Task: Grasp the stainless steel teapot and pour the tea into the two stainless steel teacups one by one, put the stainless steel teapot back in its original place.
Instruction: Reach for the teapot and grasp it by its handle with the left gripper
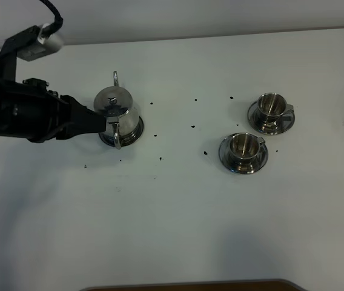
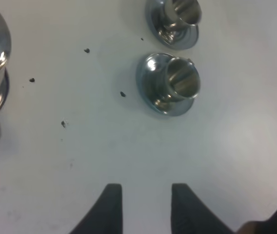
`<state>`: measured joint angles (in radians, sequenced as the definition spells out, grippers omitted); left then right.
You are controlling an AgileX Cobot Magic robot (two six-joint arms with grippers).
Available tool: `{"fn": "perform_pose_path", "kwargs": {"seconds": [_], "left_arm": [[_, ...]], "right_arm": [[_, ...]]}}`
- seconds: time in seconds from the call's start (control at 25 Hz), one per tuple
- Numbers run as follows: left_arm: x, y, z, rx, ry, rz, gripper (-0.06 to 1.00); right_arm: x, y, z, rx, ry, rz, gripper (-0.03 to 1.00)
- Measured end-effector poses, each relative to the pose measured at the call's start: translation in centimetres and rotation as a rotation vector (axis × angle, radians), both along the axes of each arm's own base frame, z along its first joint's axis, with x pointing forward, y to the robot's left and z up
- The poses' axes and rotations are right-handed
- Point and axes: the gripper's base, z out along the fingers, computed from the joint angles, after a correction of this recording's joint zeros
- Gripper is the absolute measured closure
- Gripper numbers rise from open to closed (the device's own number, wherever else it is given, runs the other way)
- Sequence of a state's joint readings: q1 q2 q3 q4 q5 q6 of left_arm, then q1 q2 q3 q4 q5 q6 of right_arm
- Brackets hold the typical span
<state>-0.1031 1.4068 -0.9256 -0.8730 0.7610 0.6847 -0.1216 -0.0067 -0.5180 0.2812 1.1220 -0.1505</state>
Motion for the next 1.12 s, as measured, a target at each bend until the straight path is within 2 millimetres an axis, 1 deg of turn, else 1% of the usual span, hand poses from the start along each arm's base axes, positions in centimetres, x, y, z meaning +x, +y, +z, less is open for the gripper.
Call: {"fn": "perform_pose_path", "kwargs": {"seconds": [0.2, 0.28, 0.44, 0.52, 0.6, 0.84, 0.96, 1.12], "left_arm": [[0.4, 0.7, 1.6, 0.133, 0.094, 0.062, 0.65], [0.4, 0.1, 1.6, 0.197, 0.139, 0.060, 0.65], [1.0, -1.3, 0.5, 0.328, 0.255, 0.064, 0.65], [1.7, -1.8, -0.5, 0.390, 0.307, 0.079, 0.65], [2.6, -2.2, -0.9, 0.422, 0.337, 0.094, 0.65], [5.2, -2.9, -2.0, 0.463, 0.414, 0.100, 0.65], [6.4, -3.0, -3.0, 0.500, 0.464, 0.114, 0.65], [7.9, -3.4, -3.4, 0.507, 0.487, 0.127, 0.64]], "right_arm": [[0.0, 0.0, 0.0, 0.000, 0.000, 0.000, 0.55], [0.0, 0.0, 0.0, 0.000, 0.000, 0.000, 0.55], [0.0, 0.0, 0.0, 0.000, 0.000, 0.000, 0.55], [0.0, 0.0, 0.0, 0.000, 0.000, 0.000, 0.55], [0.0, 0.0, 0.0, 0.000, 0.000, 0.000, 0.55], [0.0, 0.0, 0.0, 0.000, 0.000, 0.000, 0.55], [0.0, 0.0, 0.0, 0.000, 0.000, 0.000, 0.55], [0.0, 0.0, 0.0, 0.000, 0.000, 0.000, 0.55]]}}
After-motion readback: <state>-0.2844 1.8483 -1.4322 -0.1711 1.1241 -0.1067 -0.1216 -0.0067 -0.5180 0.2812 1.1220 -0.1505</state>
